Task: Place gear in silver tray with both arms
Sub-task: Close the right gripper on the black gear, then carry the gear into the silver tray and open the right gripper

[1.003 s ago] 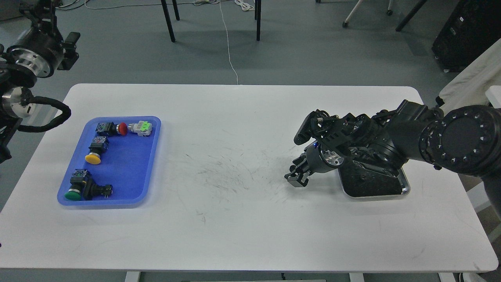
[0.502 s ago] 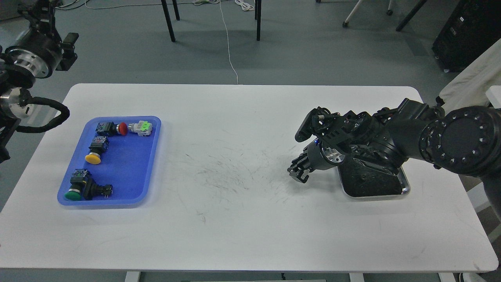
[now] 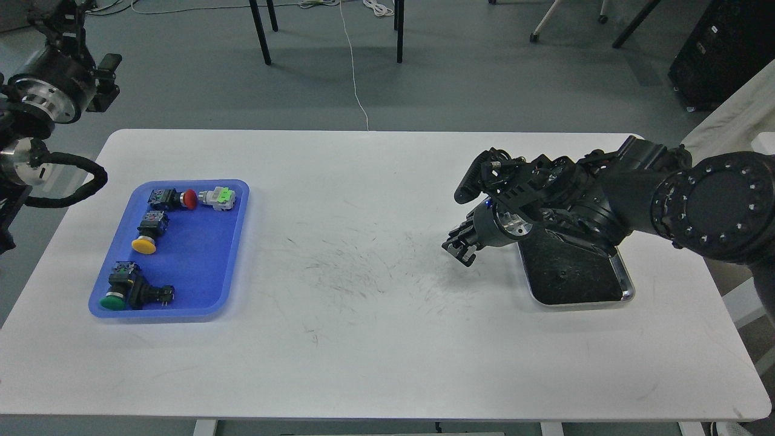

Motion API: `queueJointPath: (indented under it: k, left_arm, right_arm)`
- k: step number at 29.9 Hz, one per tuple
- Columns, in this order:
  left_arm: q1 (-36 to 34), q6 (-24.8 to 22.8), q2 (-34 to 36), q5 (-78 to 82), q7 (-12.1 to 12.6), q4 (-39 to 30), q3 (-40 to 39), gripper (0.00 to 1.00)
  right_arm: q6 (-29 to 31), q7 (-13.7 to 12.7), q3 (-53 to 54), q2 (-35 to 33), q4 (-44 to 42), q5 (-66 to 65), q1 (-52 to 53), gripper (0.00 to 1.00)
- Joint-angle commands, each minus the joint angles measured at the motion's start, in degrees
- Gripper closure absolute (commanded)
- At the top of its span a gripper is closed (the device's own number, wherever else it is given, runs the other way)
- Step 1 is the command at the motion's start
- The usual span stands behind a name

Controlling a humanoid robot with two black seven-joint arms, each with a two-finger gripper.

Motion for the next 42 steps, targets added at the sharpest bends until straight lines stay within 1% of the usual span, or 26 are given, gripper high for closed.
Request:
queueJointPath:
  k: [1, 7, 12, 18, 30, 33, 37, 39, 41, 42]
  left_arm:
    - [0.1, 0.0, 0.1, 0.0, 0.0, 0.0, 0.0, 0.05]
    - [0.2, 0.0, 0.0, 0.0, 0.0, 0.0, 0.0, 0.05]
    - [0.2, 0.1, -0.1, 0.0, 0.0, 0.0, 0.0, 0.05]
    - [0.3, 0.0, 0.0, 0.0, 0.0, 0.0, 0.1, 0.04]
    - [0.8, 0.0, 0.0, 0.0, 0.0, 0.0, 0.1, 0.04]
    - [0.8, 0.0, 0.0, 0.0, 0.0, 0.0, 0.1, 0.04]
    - [0.9, 0.0, -0.1, 0.0, 0.0, 0.0, 0.1, 0.04]
    - [0.9, 0.0, -0.1, 0.1, 0.0, 0.0, 0.1, 0.04]
    - [1.1, 0.0, -0.1, 0.0, 0.0, 0.0, 0.1, 0.04]
    - [1.3, 0.0, -0.1, 0.0, 0.0, 0.0, 0.1, 0.04]
  right_arm:
    - [0.0, 0.0, 0.4, -4.2, 0.7, 0.2, 2.1, 0.99]
    - [0.3, 0.0, 0.3, -11.9, 1.1, 0.2, 2.5, 0.99]
    - [0.3, 0.0, 0.1, -16.6, 2.1, -0.2, 0.8, 0.99]
    - [-0.1, 0.0, 0.1, -18.9, 1.4, -0.5, -3.4, 0.99]
    - [-0.5, 0.0, 0.3, -18.7, 0.5, -0.6, -6.6, 0.98]
    - [-0.5, 0.0, 0.5, -18.5, 0.5, -0.6, -6.4, 0.91]
    - [-0.5, 0.0, 0.7, -18.6, 0.4, -0.5, -6.2, 0.72]
    - [-0.5, 0.0, 1.2, -18.6, 0.5, -0.4, -6.0, 0.6]
    - [-0.5, 0.0, 3.1, -18.6, 0.6, -0.2, -6.1, 0.52]
    - [-0.5, 0.0, 4.5, -18.6, 0.6, -0.2, -6.4, 0.45]
